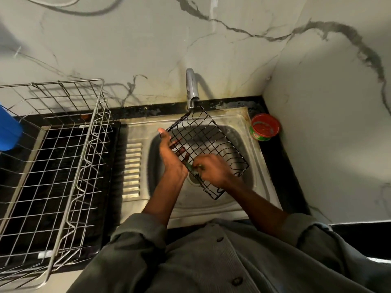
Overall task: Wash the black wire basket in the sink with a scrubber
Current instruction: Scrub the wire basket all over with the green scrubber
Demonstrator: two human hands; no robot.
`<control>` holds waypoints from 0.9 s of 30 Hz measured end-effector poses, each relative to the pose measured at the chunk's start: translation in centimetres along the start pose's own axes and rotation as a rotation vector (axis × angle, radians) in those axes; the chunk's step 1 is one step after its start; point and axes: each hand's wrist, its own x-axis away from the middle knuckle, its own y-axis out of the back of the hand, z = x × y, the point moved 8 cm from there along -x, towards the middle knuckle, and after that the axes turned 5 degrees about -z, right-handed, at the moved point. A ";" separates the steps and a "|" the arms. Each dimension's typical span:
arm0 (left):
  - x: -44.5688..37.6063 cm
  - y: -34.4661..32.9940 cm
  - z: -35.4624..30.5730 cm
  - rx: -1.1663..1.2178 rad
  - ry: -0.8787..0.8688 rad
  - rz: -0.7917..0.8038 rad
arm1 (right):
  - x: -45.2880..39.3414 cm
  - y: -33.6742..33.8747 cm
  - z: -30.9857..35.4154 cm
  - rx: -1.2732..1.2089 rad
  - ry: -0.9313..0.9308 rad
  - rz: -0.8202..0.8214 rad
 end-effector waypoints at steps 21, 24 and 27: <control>-0.7 1.0 -1.4 -0.011 -0.151 -0.136 | 0.8 2.1 -4.1 0.294 -0.410 -0.076; -0.8 1.3 -1.0 -0.005 -0.188 -0.178 | 0.8 -1.2 -2.2 0.108 -0.282 0.146; -0.9 1.9 -0.5 -0.021 -0.174 -0.201 | 1.4 -2.5 -0.9 -0.094 -0.209 0.292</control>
